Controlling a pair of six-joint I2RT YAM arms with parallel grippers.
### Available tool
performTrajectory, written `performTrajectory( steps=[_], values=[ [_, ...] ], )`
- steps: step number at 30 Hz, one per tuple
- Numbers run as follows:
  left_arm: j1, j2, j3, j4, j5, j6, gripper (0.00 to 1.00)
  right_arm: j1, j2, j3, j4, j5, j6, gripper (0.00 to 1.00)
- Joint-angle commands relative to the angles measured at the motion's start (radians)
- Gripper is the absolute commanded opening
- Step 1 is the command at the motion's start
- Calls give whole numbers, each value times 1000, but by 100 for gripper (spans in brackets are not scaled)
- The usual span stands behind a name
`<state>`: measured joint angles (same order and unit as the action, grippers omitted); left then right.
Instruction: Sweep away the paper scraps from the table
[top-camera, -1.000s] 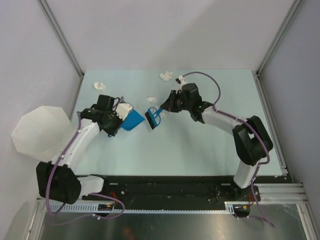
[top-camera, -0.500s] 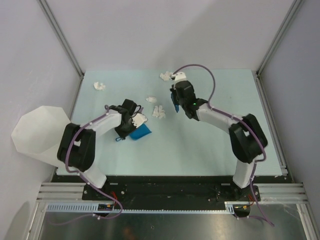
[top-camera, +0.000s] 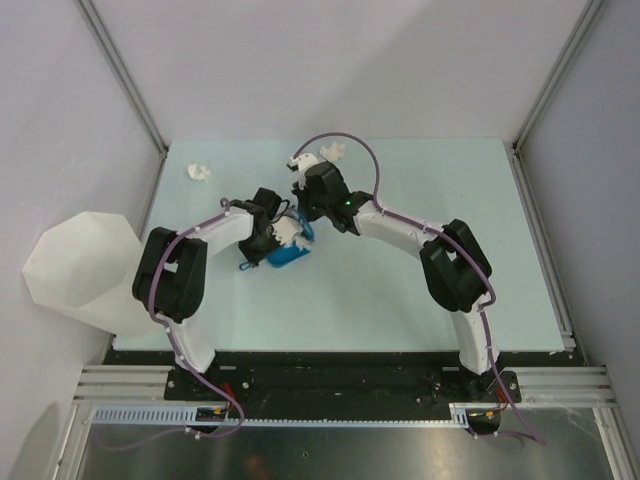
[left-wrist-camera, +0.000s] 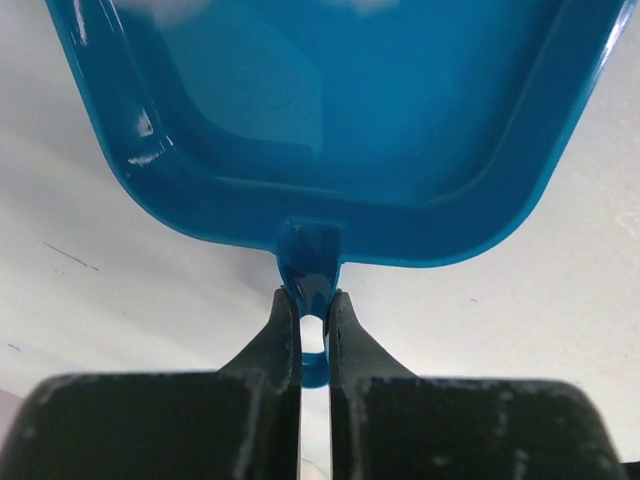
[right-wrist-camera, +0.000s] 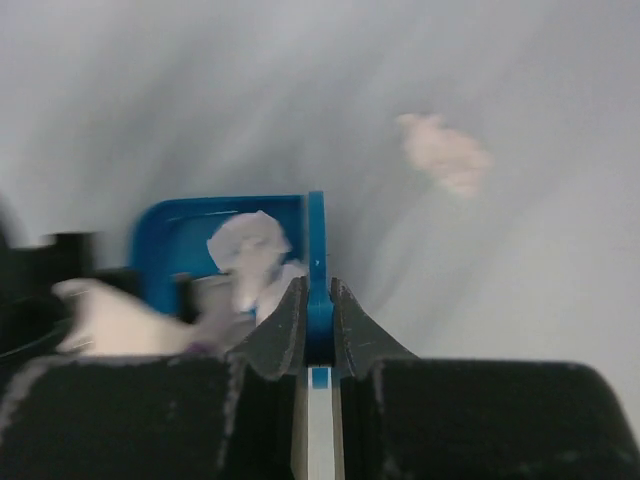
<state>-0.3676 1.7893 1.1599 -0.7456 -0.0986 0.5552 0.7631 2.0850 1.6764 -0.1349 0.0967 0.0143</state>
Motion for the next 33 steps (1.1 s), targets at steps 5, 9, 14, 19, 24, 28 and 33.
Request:
performTrajectory(
  steps=[5, 9, 14, 19, 24, 28, 33],
  values=[
    [-5, -10, 44, 0, 89, 14, 0, 1, -189, -73, 29, -316, 342, 0],
    [-2, -68, 38, 2, 194, -6, 0, -10, -253, -95, -31, -185, 297, 0],
    [9, -157, 29, 0, 280, -38, 0, -24, -384, -144, -66, -13, 236, 0],
    [21, -260, 53, -3, 330, -106, 0, -73, -581, -196, -112, 207, 191, 0],
    [56, -363, 125, -5, 384, -234, 0, -169, -747, -314, -144, 219, 205, 0],
    [145, -441, 184, -14, 477, -336, 0, -188, -816, -366, -178, 206, 207, 0],
    [258, -565, 231, -58, 461, -400, 0, -199, -847, -406, -207, 192, 214, 0]
  ],
)
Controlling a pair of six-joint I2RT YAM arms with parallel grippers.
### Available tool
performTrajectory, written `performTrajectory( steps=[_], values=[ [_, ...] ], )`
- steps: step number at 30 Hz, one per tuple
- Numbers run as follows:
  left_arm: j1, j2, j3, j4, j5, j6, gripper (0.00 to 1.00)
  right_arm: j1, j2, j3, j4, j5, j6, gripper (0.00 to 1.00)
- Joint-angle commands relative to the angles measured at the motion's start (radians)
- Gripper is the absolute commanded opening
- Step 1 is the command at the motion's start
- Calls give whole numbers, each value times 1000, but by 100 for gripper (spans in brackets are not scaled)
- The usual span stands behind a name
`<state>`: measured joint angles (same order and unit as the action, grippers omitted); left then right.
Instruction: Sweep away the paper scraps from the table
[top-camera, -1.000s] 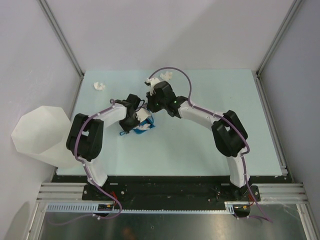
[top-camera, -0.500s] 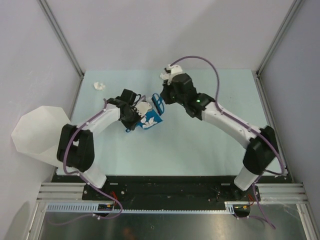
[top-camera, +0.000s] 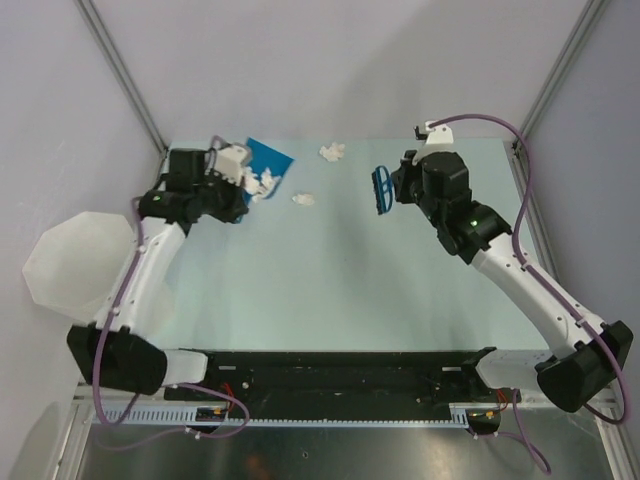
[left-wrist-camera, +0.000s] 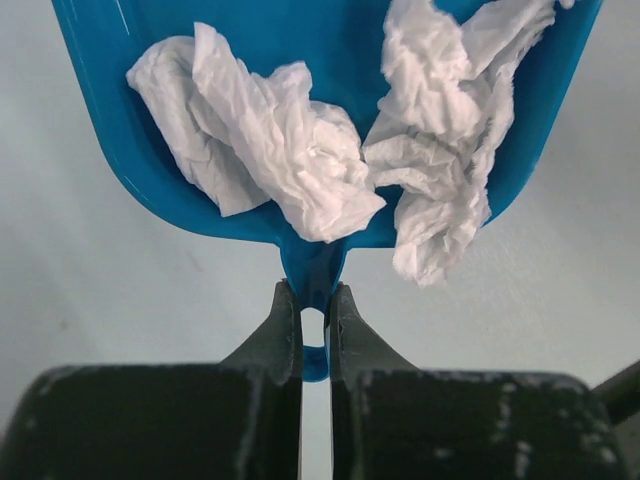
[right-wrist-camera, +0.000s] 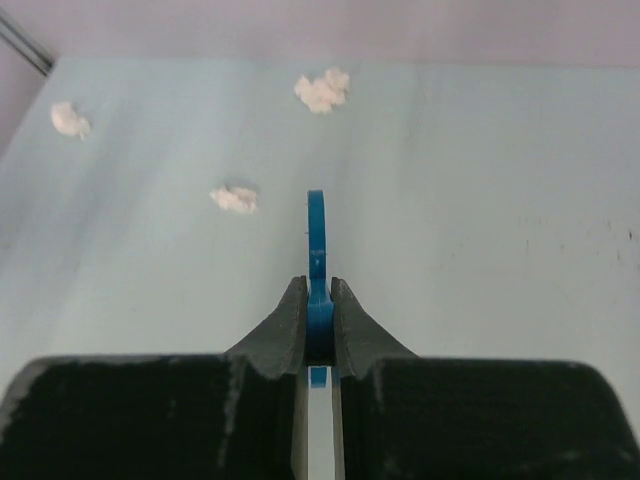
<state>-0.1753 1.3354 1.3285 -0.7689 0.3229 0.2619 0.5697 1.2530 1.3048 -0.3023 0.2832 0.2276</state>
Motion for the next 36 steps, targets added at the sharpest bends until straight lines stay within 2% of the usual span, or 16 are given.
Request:
performTrajectory(
  steps=[1, 7, 13, 14, 18, 19, 20, 22, 23, 26, 31, 36],
  values=[
    [83, -128, 70, -43, 39, -115, 0, -13, -18, -44, -40, 2, 3, 0],
    [256, -283, 106, -90, 100, -162, 0, -16, -4, -67, -29, -45, 15, 0],
    [520, -386, 124, -147, 264, -184, 0, -18, 23, -93, -35, -93, 16, 0],
    [607, -416, 126, -153, 296, -184, 0, -16, 28, -96, -40, -101, 13, 0],
    [816, -453, 106, -158, 439, -226, 0, -16, 28, -105, -52, -118, 9, 0],
    [859, -455, 100, -156, 512, -240, 0, -14, 23, -107, -51, -125, 10, 0],
    [957, -447, 84, -156, 554, -256, 0, -11, 22, -108, -54, -133, 10, 0],
    [1069, -430, 66, -156, 669, -305, 0, -1, 19, -110, -60, -133, 7, 0],
    [1182, -421, 48, -156, 780, -334, 0, 4, 11, -108, -63, -125, 4, 0],
    [1345, -358, 15, -158, 910, -366, 0, 18, -4, -111, -73, -105, 4, 0],
    [1386, -309, -46, -156, 920, -377, 0, 44, -13, -110, -77, -90, 9, 0],
    [1412, -314, -113, -158, 967, -481, 0, 62, -18, -110, -81, -65, 9, 0]
  ],
)
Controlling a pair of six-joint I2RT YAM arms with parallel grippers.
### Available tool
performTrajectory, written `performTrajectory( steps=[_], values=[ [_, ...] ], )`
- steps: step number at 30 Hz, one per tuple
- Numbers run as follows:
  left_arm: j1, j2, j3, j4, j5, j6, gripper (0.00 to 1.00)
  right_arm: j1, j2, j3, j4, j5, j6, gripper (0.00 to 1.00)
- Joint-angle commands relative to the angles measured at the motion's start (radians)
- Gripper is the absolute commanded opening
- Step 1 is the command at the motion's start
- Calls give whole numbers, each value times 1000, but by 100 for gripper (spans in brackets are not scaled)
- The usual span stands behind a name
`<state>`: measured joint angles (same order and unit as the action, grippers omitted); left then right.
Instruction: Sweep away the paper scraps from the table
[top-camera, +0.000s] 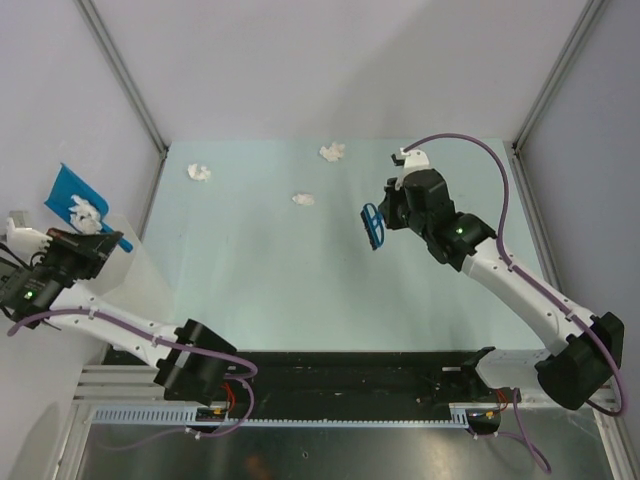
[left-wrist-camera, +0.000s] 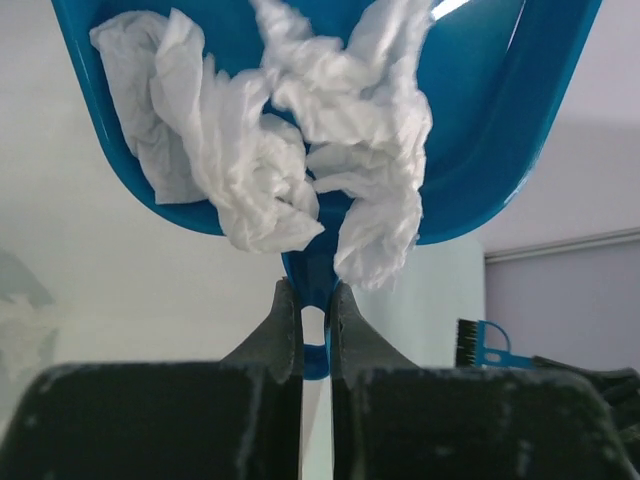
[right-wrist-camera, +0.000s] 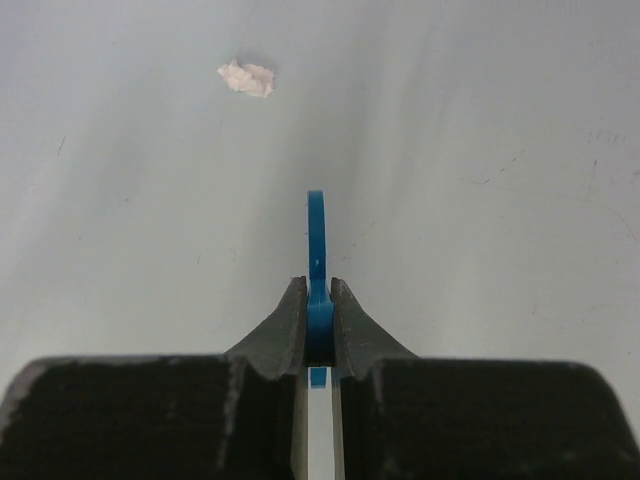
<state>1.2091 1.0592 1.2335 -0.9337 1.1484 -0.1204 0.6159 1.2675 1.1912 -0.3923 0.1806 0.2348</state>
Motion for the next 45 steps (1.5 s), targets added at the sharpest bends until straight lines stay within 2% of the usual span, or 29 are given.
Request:
performTrajectory(
  steps=[1, 5, 13, 18, 20, 24, 29, 35, 36, 37, 39, 40, 41, 43, 45],
  values=[
    [49, -30, -28, 7, 158, -125, 0, 19, -34, 4, 6, 39, 3, 0],
    [99, -34, -54, 6, 208, -242, 0, 25, -42, 4, -5, 53, -3, 0],
    [124, -93, -74, 7, 228, -390, 0, 27, -49, 4, -8, 50, -3, 0],
    [133, -113, -100, 6, 312, -492, 0, 33, -48, 4, -17, 45, -9, 0],
    [133, -85, -75, 7, 257, -496, 0, 35, -48, 4, -14, 45, -9, 0],
    [187, -54, -109, 9, 344, -495, 0, 38, -60, 4, -22, 45, -17, 0],
    [191, -105, -75, 9, 298, -470, 0, 39, -65, 4, -20, 60, -19, 0],
    [185, -93, 7, 7, 243, -415, 0, 51, -56, 4, 6, 39, -34, 0],
    [175, -90, 35, 10, 213, -382, 0, 54, -54, 4, 35, 33, -54, 0],
    [108, -85, 114, 18, 121, -281, 0, 54, -51, 4, 58, 4, -72, 0],
    [-1, -88, 165, 68, 35, -184, 0, 61, -30, 4, 155, -26, -150, 0],
    [-116, -94, 182, 78, -4, -98, 0, 68, -20, 4, 197, -35, -184, 0],
    [-175, -99, 190, 82, -95, -56, 0, 73, 2, 4, 240, -41, -231, 0],
    [-288, -105, 193, 87, -179, -18, 0, 79, 32, 5, 366, -23, -343, 0],
    [-304, -102, 190, 96, -223, -22, 0, 73, 73, 21, 441, -23, -373, 0]
  ],
)
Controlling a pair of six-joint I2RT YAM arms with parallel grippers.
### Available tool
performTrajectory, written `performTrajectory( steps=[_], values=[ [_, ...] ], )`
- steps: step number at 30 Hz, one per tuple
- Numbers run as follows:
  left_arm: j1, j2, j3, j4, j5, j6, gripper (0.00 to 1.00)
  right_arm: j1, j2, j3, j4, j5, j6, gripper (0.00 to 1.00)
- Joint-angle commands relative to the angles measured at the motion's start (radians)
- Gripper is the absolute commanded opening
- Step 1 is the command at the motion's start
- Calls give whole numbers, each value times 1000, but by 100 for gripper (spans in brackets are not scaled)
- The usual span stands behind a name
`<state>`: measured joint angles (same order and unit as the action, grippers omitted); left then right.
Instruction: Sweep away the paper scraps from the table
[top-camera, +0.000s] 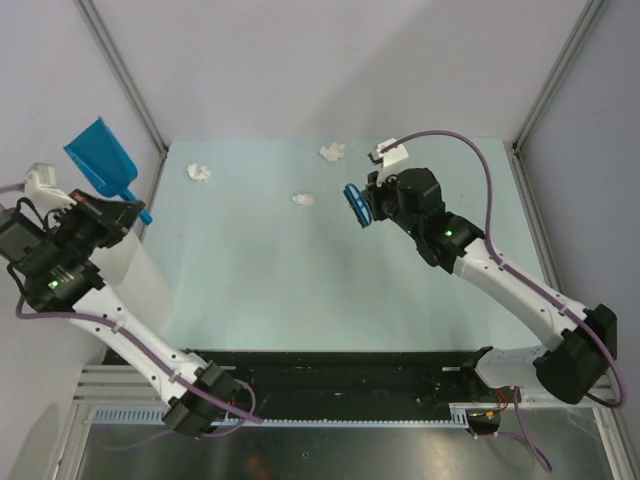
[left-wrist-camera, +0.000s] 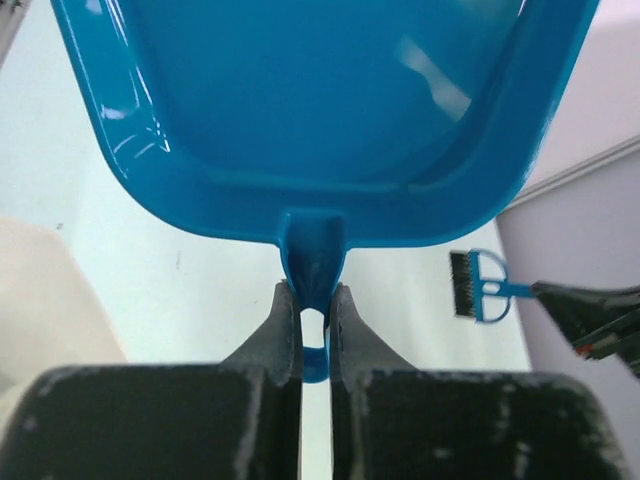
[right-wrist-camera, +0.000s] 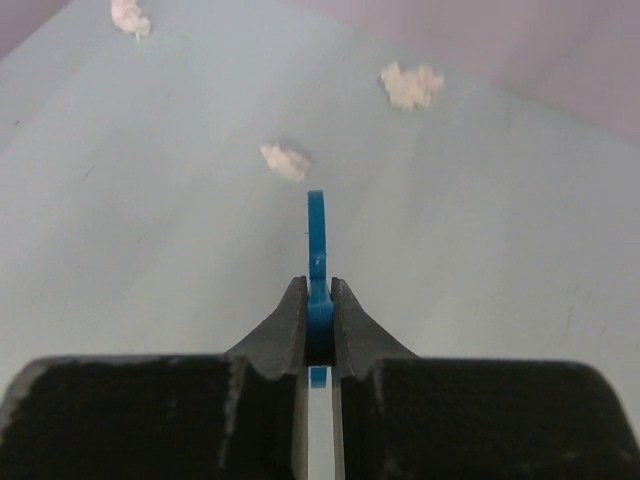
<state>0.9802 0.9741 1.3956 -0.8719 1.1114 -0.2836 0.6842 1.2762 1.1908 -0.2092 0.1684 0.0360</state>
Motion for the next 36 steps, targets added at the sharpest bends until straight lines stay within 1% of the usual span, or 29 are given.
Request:
performTrajectory(
  steps=[1, 2, 5, 6, 7, 8, 9, 10, 11, 12, 14, 15, 16, 18, 19, 20, 21, 22, 23, 25, 26, 27, 28, 29, 31, 32, 34, 35, 36],
  values=[
    [-77, -12, 26, 36, -191, 136, 0, 0, 77, 30, 275, -21, -204, 0],
    [-83, -12, 25, 40, -197, 142, 0, -8, 86, 33, 298, -32, -221, 0],
    [-173, -6, 36, 53, -280, 208, 0, -35, 146, 33, 434, -79, -303, 0],
    [-254, -6, 37, 54, -338, 237, 0, -43, 185, 32, 518, -111, -326, 0],
    [-302, -2, 37, 54, -394, 295, 0, -51, 211, 35, 565, -127, -349, 0],
    [-349, -2, 34, 53, -447, 334, 0, -67, 236, 36, 659, -139, -413, 0],
    [-453, 1, 28, 53, -560, 366, 0, -75, 262, 47, 703, -159, -451, 0],
    [-507, 5, 14, 53, -617, 427, 0, -81, 331, 61, 740, -159, -500, 0],
    [-553, 17, 7, 53, -666, 452, 0, -95, 368, 81, 789, -159, -580, 0],
    [-630, 23, 0, 53, -712, 493, 0, -101, 414, 140, 803, -188, -625, 0],
    [-685, 38, -23, 51, -795, 521, 0, -113, 555, 205, 832, -181, -698, 0],
    [-734, 54, -30, 53, -821, 550, 0, -118, 602, 287, 838, -170, -770, 0],
    [-759, 61, -44, 53, -856, 567, 0, -123, 715, 332, 838, -170, -803, 0],
    [-826, 83, -58, 51, -877, 612, 0, -133, 828, 462, 786, -106, -891, 0],
    [-844, 90, -72, 53, -884, 627, 0, -137, 892, 613, 756, -93, -925, 0],
    [-859, 97, -75, 53, -890, 639, 0, -141, 1001, 685, 699, -81, -953, 0],
    [-876, 101, -78, 54, -897, 659, 0, -146, 1064, 754, 671, -61, -1007, 0],
    [-882, 118, -81, 53, -901, 667, 0, -152, 1116, 912, 641, -58, -1033, 0],
    [-884, 126, -81, 53, -916, 673, 0, -156, 1223, 987, 566, -55, -1056, 0],
    [-891, 150, -87, 53, -920, 689, 0, -166, 1320, 1158, 457, -85, -1140, 0],
    [-891, 161, -92, 53, -911, 692, 0, -167, 1400, 1270, 367, -139, -1177, 0],
    [-894, 169, -93, 53, -903, 692, 0, -170, 1411, 1271, 352, -157, -1214, 0],
    [-896, 176, -98, 53, -897, 692, 0, -172, 1411, 1247, 355, -214, -1258, 0],
    [-894, 195, -99, 53, -892, 692, 0, -170, 1408, 1210, 325, -239, -1263, 0],
    [-897, 207, -98, 53, -884, 692, 0, -166, 1407, 1201, 253, -280, -1265, 0],
    [-897, 215, -95, 53, -883, 690, 0, -158, 1402, 1192, 176, -288, -1289, 0],
    [-899, 219, -90, 53, -877, 689, 0, -146, 1352, 1115, 125, -294, -1315, 0],
    [-899, 221, -92, 53, -872, 689, 0, -134, 1320, 1075, 98, -331, -1326, 0],
    [-897, 221, -93, 53, -861, 689, 0, -129, 1286, 958, 100, -354, -1328, 0]
  ],
)
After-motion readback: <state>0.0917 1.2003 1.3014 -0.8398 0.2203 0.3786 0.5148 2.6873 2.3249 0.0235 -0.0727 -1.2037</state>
